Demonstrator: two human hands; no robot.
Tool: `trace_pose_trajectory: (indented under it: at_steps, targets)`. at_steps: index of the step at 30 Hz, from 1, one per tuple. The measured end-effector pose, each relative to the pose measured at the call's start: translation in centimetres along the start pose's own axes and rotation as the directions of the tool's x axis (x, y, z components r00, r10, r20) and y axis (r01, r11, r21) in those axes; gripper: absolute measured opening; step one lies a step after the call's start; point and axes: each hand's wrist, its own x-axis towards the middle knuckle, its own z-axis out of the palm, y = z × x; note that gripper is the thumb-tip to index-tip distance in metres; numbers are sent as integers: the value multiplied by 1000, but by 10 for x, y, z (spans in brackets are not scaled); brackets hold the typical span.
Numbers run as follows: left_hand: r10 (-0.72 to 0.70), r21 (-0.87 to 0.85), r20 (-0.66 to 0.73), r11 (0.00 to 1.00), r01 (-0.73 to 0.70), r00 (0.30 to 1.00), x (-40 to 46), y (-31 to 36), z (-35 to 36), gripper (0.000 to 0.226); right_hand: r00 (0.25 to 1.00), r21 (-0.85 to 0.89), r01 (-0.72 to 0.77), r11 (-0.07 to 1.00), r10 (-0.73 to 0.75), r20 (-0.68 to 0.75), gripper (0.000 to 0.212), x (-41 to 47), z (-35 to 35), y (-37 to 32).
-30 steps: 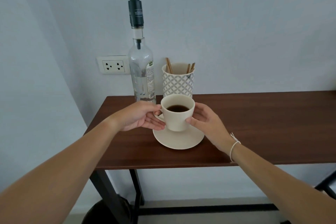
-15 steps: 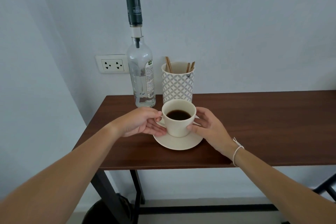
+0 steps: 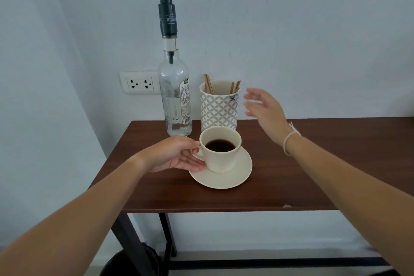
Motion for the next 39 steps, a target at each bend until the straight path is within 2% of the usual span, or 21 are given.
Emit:
trace_pose_trajectory:
  at_steps: [5,9,13,21,27,35,39]
  targets:
    - [-24,3,11,1000,24,1000,0,0,1,27,994,-239,85,967,-100,-53,37,34,4,-13]
    - [-15,-22,-21,1000,15,1000,-5,1,-1,27,981,-423,188,886,-186,48,31,51,13,-25]
    - [-18,-21,-4,1000,17,1000,-4,0,3,28,979,-541,201,817,-180,92,15,58,13,-29]
    - [-16,-20,-4,1000,16,1000,-4,0,1,27,976,-624,214,751,-184,113,21,60,15,-40]
    - [-20,-11,11,1000,20,1000,-3,1,0,28,961,-558,265,787,-260,90,21,63,9,-62]
    - [-11,-11,23,1000,11,1000,-2,0,-2,27,898,-273,373,887,-419,-135,17,64,-9,-116]
    - [-10,-14,25,1000,10,1000,-2,0,-2,28,902,-165,409,897,-425,-77,18,49,-11,-130]
